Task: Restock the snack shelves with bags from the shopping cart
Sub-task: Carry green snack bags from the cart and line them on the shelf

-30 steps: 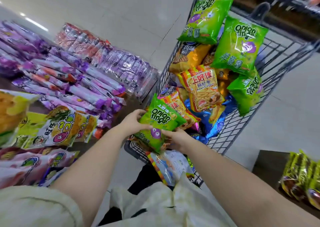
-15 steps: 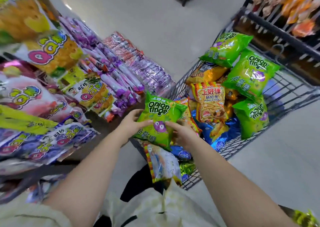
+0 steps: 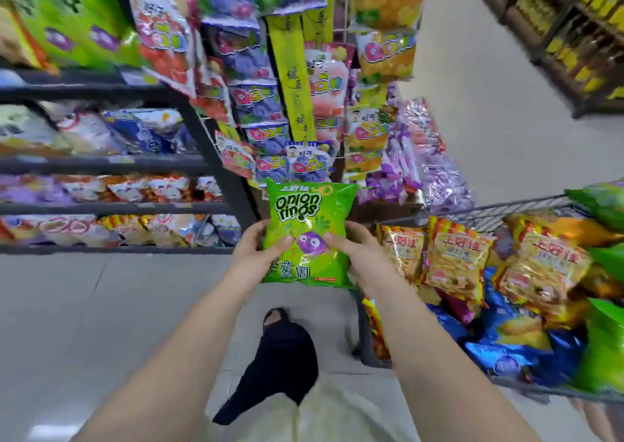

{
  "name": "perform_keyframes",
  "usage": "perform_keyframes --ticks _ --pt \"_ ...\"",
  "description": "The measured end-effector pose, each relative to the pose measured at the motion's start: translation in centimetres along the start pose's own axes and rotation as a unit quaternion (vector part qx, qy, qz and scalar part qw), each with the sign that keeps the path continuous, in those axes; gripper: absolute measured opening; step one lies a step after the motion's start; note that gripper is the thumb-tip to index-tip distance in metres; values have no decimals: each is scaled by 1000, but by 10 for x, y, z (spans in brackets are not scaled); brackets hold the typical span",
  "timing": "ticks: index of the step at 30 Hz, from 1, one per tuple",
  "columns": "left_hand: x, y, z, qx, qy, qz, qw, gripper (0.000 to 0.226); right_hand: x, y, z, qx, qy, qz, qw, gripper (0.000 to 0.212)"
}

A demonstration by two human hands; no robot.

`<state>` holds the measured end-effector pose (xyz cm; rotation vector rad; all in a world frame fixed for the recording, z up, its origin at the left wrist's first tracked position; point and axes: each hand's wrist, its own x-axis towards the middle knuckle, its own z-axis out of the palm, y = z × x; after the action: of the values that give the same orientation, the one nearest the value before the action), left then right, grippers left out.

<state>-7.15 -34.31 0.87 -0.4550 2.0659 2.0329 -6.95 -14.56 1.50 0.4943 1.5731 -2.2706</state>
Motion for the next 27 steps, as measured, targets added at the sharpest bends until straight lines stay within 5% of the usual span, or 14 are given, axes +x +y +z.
perform_keyframes --ticks 4,7,12,21,27 --pt "-33 11 -74 -81 102 9 992 53 2 3 75 -85 -160 -5 983 46" --pt "-59 23 -125 -153 161 23 975 81 -4 4 134 -143 -215 -19 966 52" --pt "-94 48 -221 -218 235 41 946 53 -10 10 247 -162 -291 -34 942 33" --pt "-143 123 -475 -181 304 146 924 55 -32 24 525 -142 -324 -96 930 50" --pt "-161 184 -619 -150 349 225 897 39 -53 22 695 -121 -341 -154 920 37"
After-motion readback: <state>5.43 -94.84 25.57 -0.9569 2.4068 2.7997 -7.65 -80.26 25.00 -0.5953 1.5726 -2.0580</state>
